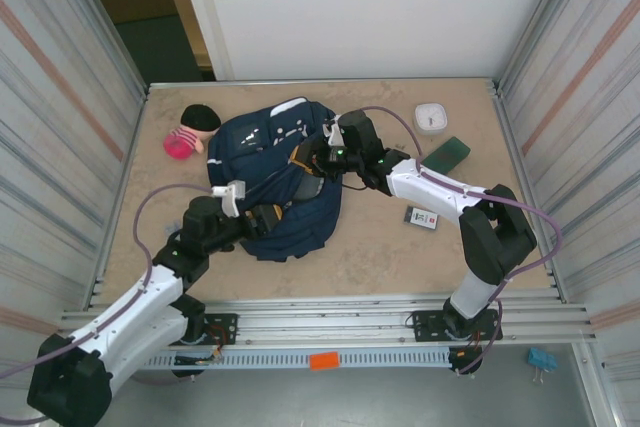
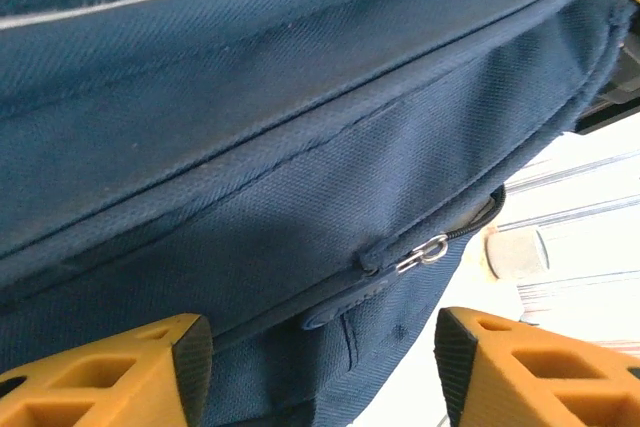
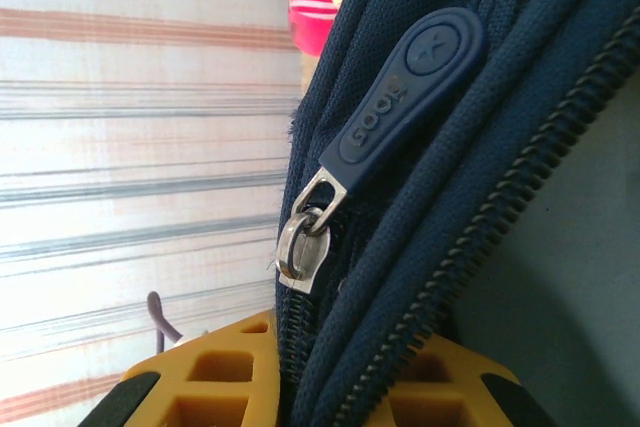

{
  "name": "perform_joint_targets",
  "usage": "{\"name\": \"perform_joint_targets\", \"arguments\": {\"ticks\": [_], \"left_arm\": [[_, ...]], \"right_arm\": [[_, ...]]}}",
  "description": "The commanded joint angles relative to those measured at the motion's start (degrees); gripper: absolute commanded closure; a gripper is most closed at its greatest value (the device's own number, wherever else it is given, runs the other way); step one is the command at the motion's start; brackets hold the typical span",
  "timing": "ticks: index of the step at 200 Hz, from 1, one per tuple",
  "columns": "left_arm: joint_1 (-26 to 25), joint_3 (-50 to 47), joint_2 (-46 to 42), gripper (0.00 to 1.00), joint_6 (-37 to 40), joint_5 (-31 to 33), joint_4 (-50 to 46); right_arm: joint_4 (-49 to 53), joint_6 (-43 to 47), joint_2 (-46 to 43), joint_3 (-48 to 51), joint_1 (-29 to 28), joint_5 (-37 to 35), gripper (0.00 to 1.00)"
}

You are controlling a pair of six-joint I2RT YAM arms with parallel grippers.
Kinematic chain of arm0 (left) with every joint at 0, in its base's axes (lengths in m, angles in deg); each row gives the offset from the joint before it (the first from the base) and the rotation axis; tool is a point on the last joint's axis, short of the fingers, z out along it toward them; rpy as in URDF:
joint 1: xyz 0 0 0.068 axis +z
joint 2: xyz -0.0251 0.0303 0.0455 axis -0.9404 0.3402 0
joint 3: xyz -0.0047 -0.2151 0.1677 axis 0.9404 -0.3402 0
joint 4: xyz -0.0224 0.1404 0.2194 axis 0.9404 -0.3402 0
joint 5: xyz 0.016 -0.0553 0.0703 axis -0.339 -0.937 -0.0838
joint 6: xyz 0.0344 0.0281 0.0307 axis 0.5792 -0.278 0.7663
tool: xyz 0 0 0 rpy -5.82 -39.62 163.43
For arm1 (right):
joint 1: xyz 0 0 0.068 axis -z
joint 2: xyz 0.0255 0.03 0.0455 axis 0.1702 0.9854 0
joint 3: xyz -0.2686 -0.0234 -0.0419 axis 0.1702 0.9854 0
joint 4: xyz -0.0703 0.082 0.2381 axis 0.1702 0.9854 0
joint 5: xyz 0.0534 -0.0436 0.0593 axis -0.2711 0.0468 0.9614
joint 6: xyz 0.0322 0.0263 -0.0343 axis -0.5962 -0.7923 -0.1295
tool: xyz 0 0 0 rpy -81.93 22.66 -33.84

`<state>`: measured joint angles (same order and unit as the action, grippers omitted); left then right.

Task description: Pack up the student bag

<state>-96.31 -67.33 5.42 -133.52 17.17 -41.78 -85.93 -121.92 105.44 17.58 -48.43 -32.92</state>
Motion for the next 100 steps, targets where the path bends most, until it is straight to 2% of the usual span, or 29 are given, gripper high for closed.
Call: {"name": "perform_joint_targets", "arguments": {"ticks": [1,56,100], "left_arm": [[0.23,-0.44,2.11,0.37,-1.91,-3.84,1.89],[0.22,2.02,8.02,0.37,-2.38,-11.31,4.46],[-0.08,1.17,5.06,0.36,-2.97,-12.28,1.07]], "right_arm": [[-5.29,-0.28,-0.8,-3.79,-0.61,3.3,1.0],[-5.99,-0.74,-0.59,-3.62,-1.01,2.49,1.0],[-6.36,-1.42,-0.42,-3.63,-0.93,1.88,1.0]]}}
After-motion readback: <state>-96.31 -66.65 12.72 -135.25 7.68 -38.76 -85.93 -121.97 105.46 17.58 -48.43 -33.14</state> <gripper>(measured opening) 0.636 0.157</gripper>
